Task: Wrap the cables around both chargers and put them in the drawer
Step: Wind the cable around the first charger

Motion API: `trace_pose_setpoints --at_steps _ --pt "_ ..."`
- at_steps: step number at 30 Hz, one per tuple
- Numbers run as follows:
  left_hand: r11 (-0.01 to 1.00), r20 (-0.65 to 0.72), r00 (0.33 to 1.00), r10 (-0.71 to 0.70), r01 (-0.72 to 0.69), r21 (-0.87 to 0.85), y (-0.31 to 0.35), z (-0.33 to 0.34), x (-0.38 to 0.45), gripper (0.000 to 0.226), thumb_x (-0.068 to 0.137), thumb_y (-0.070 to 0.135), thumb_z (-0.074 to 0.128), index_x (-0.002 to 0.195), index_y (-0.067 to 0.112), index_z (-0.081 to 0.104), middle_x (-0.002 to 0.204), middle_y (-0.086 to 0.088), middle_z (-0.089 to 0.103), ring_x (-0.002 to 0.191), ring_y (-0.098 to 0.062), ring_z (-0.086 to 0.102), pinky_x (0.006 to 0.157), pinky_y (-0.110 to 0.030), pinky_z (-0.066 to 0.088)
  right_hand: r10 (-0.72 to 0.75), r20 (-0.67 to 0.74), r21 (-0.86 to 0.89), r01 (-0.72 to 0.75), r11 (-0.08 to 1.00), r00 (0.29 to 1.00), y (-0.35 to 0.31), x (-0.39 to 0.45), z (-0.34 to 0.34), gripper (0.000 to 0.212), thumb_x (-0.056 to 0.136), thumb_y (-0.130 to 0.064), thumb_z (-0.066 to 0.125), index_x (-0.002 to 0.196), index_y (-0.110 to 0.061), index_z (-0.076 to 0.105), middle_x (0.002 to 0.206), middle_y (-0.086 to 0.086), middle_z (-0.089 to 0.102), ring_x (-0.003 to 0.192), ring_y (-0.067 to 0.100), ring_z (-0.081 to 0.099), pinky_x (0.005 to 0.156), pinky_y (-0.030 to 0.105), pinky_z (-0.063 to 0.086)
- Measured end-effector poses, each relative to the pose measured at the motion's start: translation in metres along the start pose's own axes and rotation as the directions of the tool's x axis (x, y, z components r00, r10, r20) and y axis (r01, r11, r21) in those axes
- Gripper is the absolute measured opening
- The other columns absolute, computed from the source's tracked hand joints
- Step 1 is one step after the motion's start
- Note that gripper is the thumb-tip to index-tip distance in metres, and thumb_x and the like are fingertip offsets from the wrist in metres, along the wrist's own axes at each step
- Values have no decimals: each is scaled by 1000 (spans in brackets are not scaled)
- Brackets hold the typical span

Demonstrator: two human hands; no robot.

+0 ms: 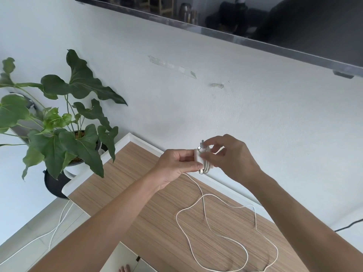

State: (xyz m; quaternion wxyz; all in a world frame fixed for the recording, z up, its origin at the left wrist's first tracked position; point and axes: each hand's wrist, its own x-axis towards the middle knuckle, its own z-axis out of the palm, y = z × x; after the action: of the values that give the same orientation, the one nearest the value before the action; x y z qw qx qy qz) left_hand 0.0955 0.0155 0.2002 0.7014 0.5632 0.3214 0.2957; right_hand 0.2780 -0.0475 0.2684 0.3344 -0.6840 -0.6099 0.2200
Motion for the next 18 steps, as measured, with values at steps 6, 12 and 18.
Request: trace_pose_setpoints --at_steps 6,12,18 --pt "998 -8 1000 -6 6 65 1 1 1 39 84 -3 76 115 21 78 110 -9 80 102 -17 74 104 -37 54 -33 -3 -86 33 996 999 1 5 5 6 87 -33 79 92 -30 78 88 -12 63 66 1 63 67 21 45" --pt "996 5 1000 -13 12 90 4 2 3 36 85 -3 75 109 24 80 107 -9 80 98 -14 75 99 -32 56 78 9 56 -78 995 997 0 16 5 11 87 -37 78 83 -29 71 81 -3 71 65 19 71 73 42 60" --pt "987 -30 999 -38 42 153 -7 1 4 37 80 10 79 115 22 79 106 -7 81 112 -24 73 105 -42 54 53 37 -48 -51 998 998 3 22 5 15 86 -39 78 84 -25 73 73 -7 70 65 12 66 74 40 58"
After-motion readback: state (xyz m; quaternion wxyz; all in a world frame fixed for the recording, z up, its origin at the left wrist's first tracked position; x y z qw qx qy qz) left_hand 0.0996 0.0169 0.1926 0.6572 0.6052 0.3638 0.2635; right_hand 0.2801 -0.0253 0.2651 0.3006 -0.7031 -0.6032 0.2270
